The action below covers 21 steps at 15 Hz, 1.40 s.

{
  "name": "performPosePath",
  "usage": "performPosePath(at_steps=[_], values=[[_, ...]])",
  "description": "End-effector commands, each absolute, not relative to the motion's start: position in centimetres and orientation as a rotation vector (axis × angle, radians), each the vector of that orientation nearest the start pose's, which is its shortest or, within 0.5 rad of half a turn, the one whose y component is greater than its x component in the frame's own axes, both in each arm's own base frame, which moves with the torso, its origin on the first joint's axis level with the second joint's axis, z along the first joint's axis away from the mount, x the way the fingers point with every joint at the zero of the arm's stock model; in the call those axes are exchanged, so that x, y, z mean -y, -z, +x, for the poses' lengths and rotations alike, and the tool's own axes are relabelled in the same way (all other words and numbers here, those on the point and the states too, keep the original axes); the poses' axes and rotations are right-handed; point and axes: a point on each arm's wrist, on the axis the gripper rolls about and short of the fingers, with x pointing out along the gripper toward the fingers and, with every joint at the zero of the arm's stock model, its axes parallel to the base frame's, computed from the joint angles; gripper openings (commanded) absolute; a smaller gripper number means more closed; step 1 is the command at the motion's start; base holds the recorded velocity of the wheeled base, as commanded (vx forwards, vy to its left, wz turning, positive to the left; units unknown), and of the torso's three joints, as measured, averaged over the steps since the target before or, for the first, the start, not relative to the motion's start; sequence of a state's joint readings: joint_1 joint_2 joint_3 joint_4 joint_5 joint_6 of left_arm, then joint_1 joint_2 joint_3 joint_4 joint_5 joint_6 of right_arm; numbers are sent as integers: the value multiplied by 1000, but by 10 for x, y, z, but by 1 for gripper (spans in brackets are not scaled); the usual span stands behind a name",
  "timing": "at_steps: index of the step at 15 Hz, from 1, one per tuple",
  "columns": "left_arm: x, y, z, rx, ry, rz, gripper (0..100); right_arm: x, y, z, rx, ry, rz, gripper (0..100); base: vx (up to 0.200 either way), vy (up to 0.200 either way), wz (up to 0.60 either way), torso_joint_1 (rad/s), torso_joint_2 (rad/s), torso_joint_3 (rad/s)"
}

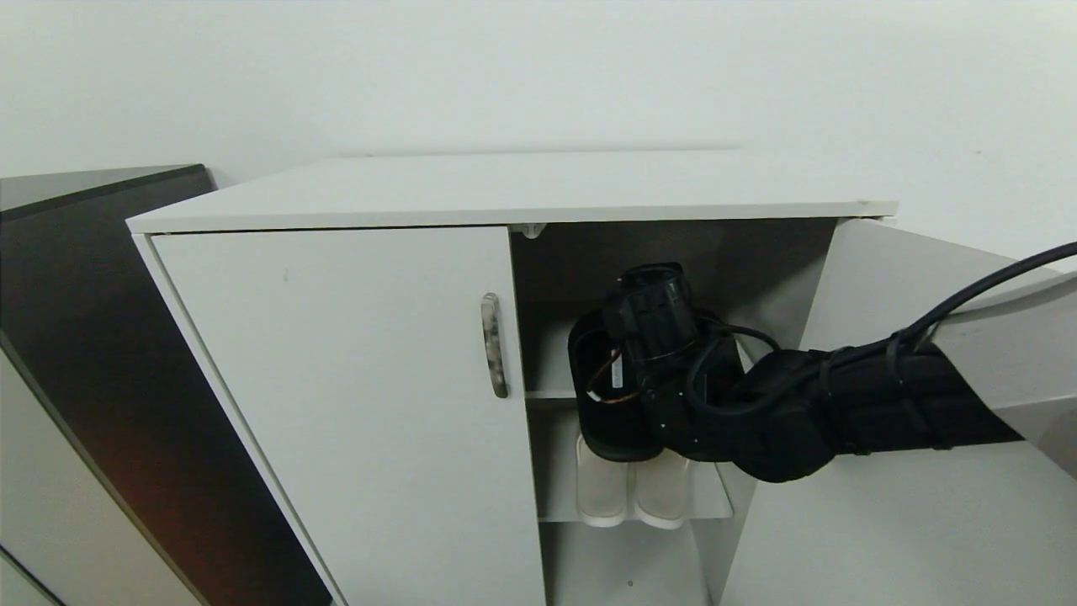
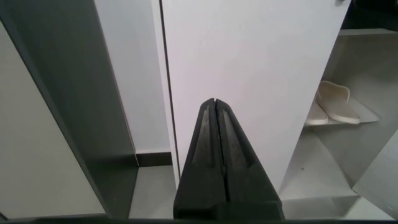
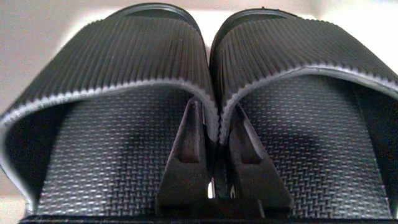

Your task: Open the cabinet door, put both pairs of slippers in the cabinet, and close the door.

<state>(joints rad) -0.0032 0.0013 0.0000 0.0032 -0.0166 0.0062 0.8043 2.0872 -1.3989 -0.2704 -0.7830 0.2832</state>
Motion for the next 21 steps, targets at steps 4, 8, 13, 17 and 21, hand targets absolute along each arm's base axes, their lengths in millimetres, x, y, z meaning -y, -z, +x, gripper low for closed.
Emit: performPosePath(at_steps=[4, 8, 13, 17, 21], values=[[0, -75, -23, -5, 20, 6, 0, -298, -170, 340, -272, 44, 2, 0, 0, 0, 0, 0, 0, 0], [0, -75, -23, -5, 20, 6, 0, -299, -170, 363, -254, 62, 24, 0, 0, 0, 0, 0, 0, 0], [0, -75, -23, -5, 20, 6, 0, -292, -165, 381, -250, 87, 30, 0, 0, 0, 0, 0, 0, 0], [0, -75, -23, -5, 20, 6, 0, -291, -163, 381, -254, 89, 27, 0, 0, 0, 0, 0, 0, 0], [0, -75, -23, -5, 20, 6, 0, -292, -159, 381, -263, 89, 20, 100, 0, 0, 0, 0, 0, 0]])
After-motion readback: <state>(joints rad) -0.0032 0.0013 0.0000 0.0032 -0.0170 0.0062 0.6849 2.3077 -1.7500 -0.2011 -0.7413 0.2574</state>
